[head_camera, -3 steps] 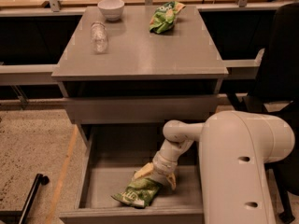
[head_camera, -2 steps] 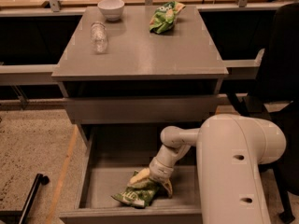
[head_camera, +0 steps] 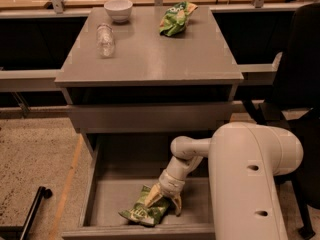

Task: Pick green jalapeno chip bag from middle drawer and place on counter

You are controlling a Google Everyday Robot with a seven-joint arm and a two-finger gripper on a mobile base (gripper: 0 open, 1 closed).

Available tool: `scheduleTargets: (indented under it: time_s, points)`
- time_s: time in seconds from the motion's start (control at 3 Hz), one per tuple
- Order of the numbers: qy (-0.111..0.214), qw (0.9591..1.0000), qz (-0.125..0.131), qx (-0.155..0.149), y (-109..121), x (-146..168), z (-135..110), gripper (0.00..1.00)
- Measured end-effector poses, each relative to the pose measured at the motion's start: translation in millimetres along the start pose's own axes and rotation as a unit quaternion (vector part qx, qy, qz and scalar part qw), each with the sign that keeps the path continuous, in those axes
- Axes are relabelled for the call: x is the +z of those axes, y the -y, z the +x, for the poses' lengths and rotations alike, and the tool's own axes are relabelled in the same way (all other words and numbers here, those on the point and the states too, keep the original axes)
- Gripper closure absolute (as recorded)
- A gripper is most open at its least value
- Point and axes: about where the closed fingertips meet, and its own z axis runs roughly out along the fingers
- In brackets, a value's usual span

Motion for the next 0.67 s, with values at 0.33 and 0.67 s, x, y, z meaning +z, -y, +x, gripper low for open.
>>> scheduleTargets:
  time_s: [0.33,0.67]
  points:
    - [0.000,1.0000,0.000,0.000,-0.8,-1.1,0.7,0.65]
    - [0.006,0.9997,0.022,0.002,2.5,2.1,-3.1,0.95]
